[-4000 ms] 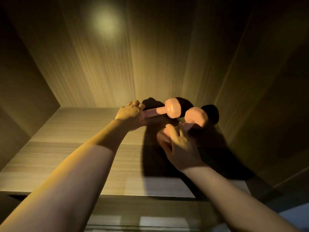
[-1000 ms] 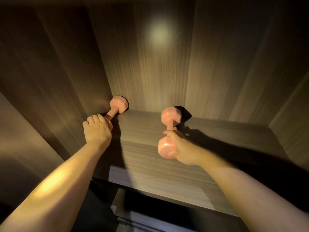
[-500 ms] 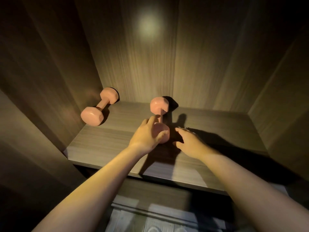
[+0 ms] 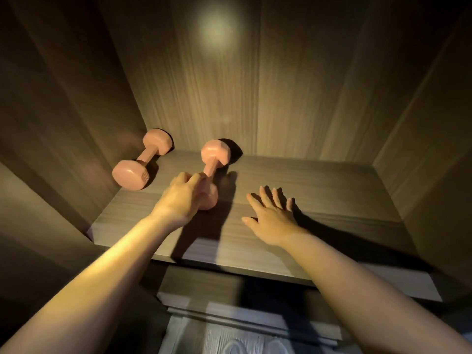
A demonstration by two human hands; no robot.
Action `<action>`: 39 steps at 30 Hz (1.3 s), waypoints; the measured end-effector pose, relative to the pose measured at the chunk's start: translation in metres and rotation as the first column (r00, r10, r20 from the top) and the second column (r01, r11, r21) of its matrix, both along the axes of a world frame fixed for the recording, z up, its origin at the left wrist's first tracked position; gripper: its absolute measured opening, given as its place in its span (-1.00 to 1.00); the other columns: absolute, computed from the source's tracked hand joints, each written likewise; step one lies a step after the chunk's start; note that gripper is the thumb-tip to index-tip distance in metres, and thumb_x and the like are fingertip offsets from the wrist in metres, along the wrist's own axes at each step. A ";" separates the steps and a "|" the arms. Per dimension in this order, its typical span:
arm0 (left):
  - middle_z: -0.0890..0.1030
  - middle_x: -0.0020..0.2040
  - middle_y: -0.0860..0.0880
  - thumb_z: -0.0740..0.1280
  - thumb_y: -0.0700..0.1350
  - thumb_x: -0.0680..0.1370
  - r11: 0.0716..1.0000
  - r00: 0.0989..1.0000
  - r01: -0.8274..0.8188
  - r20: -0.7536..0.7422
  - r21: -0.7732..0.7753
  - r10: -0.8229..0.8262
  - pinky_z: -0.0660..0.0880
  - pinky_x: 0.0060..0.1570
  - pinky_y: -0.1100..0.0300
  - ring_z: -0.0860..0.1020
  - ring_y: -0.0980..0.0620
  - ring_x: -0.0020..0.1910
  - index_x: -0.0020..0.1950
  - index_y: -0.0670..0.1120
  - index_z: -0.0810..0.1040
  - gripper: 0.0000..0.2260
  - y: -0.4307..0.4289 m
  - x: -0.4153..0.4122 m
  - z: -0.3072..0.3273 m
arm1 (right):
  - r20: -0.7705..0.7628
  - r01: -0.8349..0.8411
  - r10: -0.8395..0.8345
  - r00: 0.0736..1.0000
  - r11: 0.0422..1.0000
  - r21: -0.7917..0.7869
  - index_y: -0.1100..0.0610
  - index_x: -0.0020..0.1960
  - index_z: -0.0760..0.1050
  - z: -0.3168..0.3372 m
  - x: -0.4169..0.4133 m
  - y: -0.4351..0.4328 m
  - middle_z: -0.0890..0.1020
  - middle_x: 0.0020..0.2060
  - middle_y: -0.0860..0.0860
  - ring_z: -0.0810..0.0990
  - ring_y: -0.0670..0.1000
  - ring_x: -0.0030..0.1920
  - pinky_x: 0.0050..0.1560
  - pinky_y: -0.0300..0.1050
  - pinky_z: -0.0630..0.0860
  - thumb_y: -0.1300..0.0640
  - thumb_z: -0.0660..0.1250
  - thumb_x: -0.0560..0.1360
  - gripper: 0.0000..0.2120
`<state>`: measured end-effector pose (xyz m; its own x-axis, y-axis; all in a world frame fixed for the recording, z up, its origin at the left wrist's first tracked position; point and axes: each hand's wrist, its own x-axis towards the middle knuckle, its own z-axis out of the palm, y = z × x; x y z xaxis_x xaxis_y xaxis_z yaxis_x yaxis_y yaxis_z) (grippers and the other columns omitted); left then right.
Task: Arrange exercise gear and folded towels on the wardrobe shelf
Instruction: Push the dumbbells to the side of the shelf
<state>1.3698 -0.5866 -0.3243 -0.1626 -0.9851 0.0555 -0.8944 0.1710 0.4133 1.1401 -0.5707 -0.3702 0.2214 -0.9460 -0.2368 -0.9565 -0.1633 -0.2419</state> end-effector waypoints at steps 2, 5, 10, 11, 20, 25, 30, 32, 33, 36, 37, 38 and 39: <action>0.35 0.35 -0.10 0.32 -0.05 0.57 0.998 0.994 -0.056 0.093 -0.035 0.059 0.44 0.24 -0.09 0.38 -0.15 0.31 0.46 0.01 0.29 -0.53 0.003 0.007 0.005 | 0.014 0.006 -0.006 1.000 1.000 0.024 -0.17 0.57 -0.21 0.000 0.018 -0.003 -0.29 0.55 0.01 -0.41 0.20 0.50 0.39 0.40 -0.38 -0.26 -0.03 0.61 -0.38; 0.28 0.43 -0.14 0.34 0.12 0.54 0.992 0.955 -0.064 0.282 -0.104 0.091 0.39 0.29 -0.12 0.32 -0.20 0.37 0.46 0.03 0.23 -0.45 0.010 0.003 0.003 | -0.049 0.023 -0.021 0.999 0.999 0.045 -0.20 0.55 -0.27 -0.006 0.041 -0.006 -0.37 0.52 0.03 -0.48 0.25 0.46 0.28 0.48 -0.44 -0.35 -0.10 0.57 -0.35; 0.27 0.42 -0.11 0.27 0.06 0.59 0.976 0.883 -0.067 0.443 -0.205 0.154 0.32 0.27 -0.12 0.31 -0.17 0.37 0.46 0.04 0.20 -0.53 0.007 0.008 -0.005 | -0.096 0.042 -0.037 0.995 0.998 0.056 -0.22 0.52 -0.33 -0.010 0.047 -0.009 -0.41 0.51 0.03 -0.51 0.27 0.43 0.23 0.51 -0.46 -0.40 -0.17 0.54 -0.34; 0.28 0.42 -0.11 0.26 0.06 0.60 0.974 0.876 -0.071 0.454 -0.214 0.164 0.31 0.28 -0.13 0.32 -0.17 0.36 0.46 0.05 0.19 -0.53 0.005 0.010 -0.005 | -0.096 0.039 -0.033 0.995 0.997 0.064 -0.22 0.52 -0.34 -0.009 0.047 -0.009 -0.41 0.51 0.03 -0.51 0.27 0.43 0.24 0.51 -0.45 -0.40 -0.17 0.54 -0.34; 0.33 0.40 -0.13 0.24 0.08 0.60 0.953 0.842 -0.169 0.466 -0.253 0.273 0.31 0.27 -0.14 0.33 -0.15 0.36 0.47 -0.01 0.24 -0.53 -0.013 0.036 -0.006 | -0.106 0.014 -0.007 0.994 0.998 0.068 -0.21 0.51 -0.37 -0.009 0.047 -0.009 -0.42 0.50 0.03 -0.50 0.28 0.43 0.26 0.51 -0.43 -0.40 -0.20 0.54 -0.34; 0.30 0.44 -0.13 0.22 0.09 0.60 0.951 0.812 -0.167 0.511 -0.259 0.281 0.28 0.29 -0.20 0.32 -0.16 0.38 0.47 -0.02 0.23 -0.52 -0.019 0.048 -0.006 | -0.104 0.002 0.004 0.995 0.998 0.062 -0.21 0.51 -0.39 -0.010 0.045 -0.011 -0.44 0.49 0.03 -0.51 0.28 0.43 0.24 0.51 -0.44 -0.41 -0.20 0.53 -0.33; 0.32 0.44 -0.14 0.20 0.09 0.61 0.950 0.801 -0.180 0.523 -0.255 0.292 0.28 0.30 -0.23 0.35 -0.18 0.36 0.46 -0.03 0.23 -0.54 -0.026 0.055 -0.006 | -0.111 0.002 0.004 0.994 0.998 0.061 -0.21 0.50 -0.40 -0.011 0.045 -0.010 -0.44 0.49 0.04 -0.52 0.28 0.43 0.23 0.50 -0.46 -0.41 -0.21 0.53 -0.33; 0.32 0.44 -0.14 0.21 0.08 0.61 0.951 0.802 -0.176 0.523 -0.255 0.288 0.29 0.30 -0.24 0.35 -0.19 0.35 0.46 -0.03 0.24 -0.54 -0.027 0.056 -0.007 | -0.110 0.001 0.006 0.994 0.998 0.060 -0.21 0.50 -0.40 -0.010 0.044 -0.010 -0.44 0.49 0.04 -0.51 0.28 0.43 0.24 0.51 -0.45 -0.41 -0.20 0.53 -0.33; 0.32 0.44 -0.14 0.21 0.08 0.61 0.951 0.803 -0.174 0.522 -0.255 0.287 0.29 0.30 -0.24 0.35 -0.19 0.36 0.46 -0.03 0.24 -0.54 -0.027 0.056 -0.008 | -0.109 0.000 0.007 0.994 0.998 0.060 -0.21 0.50 -0.40 -0.010 0.044 -0.009 -0.44 0.49 0.04 -0.51 0.28 0.43 0.24 0.51 -0.45 -0.41 -0.20 0.53 -0.33; 0.30 0.45 -0.16 0.20 0.08 0.61 0.953 0.810 -0.167 0.516 -0.252 0.279 0.27 0.29 -0.26 0.33 -0.20 0.37 0.46 -0.04 0.24 -0.54 -0.028 0.057 -0.009 | -0.105 -0.003 0.009 0.994 0.998 0.061 -0.21 0.51 -0.40 -0.010 0.042 -0.009 -0.43 0.50 0.04 -0.51 0.28 0.43 0.24 0.51 -0.45 -0.41 -0.21 0.53 -0.33; 0.31 0.44 -0.16 0.20 0.08 0.61 0.953 0.813 -0.168 0.511 -0.253 0.278 0.27 0.29 -0.27 0.32 -0.20 0.37 0.46 -0.04 0.24 -0.54 -0.028 0.057 -0.010 | -0.105 -0.005 0.011 0.994 0.998 0.059 -0.21 0.50 -0.39 -0.010 0.042 -0.009 -0.43 0.50 0.04 -0.51 0.28 0.43 0.24 0.51 -0.45 -0.41 -0.21 0.53 -0.33; 0.30 0.44 -0.17 0.20 0.07 0.61 0.952 0.817 -0.169 0.505 -0.254 0.279 0.26 0.29 -0.28 0.31 -0.21 0.37 0.46 -0.05 0.25 -0.55 -0.028 0.057 -0.011 | -0.105 -0.006 0.012 0.994 0.998 0.057 -0.21 0.50 -0.39 -0.010 0.042 -0.009 -0.43 0.50 0.04 -0.51 0.28 0.43 0.24 0.51 -0.45 -0.41 -0.21 0.53 -0.33; 0.30 0.44 -0.17 0.20 0.07 0.62 0.952 0.819 -0.169 0.501 -0.255 0.279 0.26 0.28 -0.28 0.30 -0.21 0.37 0.45 -0.06 0.25 -0.55 -0.029 0.057 -0.011 | -0.105 -0.006 0.012 0.994 0.999 0.054 -0.21 0.50 -0.40 -0.011 0.042 -0.009 -0.43 0.50 0.04 -0.51 0.28 0.43 0.23 0.51 -0.46 -0.41 -0.21 0.53 -0.33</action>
